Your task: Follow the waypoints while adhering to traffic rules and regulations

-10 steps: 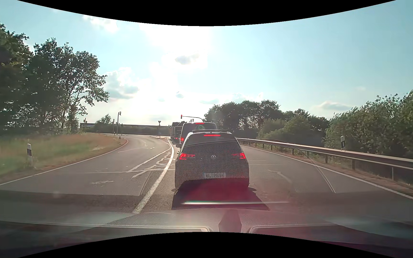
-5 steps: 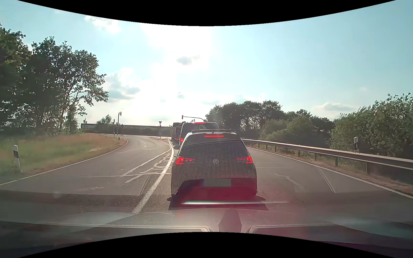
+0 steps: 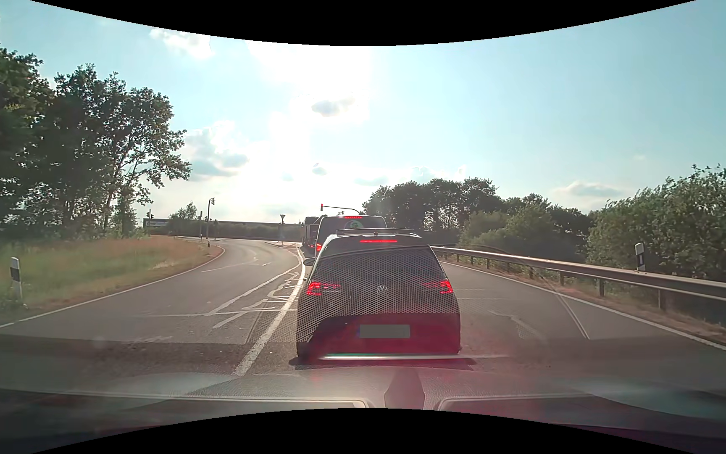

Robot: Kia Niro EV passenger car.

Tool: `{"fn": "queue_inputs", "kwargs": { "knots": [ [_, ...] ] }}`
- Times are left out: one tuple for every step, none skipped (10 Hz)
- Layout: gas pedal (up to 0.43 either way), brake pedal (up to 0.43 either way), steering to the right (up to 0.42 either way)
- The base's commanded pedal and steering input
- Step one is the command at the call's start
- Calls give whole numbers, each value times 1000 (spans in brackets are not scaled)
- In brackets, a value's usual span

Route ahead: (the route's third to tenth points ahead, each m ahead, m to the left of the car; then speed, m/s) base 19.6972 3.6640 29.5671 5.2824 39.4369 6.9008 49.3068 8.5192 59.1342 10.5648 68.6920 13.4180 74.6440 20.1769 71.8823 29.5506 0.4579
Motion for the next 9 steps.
{"fn": "queue_inputs", "kwargs": {
  "knots": [
    [0,0,-38],
    [0,0,-39],
    [0,18,-40],
    [0,24,-40],
    [0,43,-41],
    [0,49,-41],
    [0,55,-41],
    [0,85,-41],
    [0,98,-41]
  ]
}}
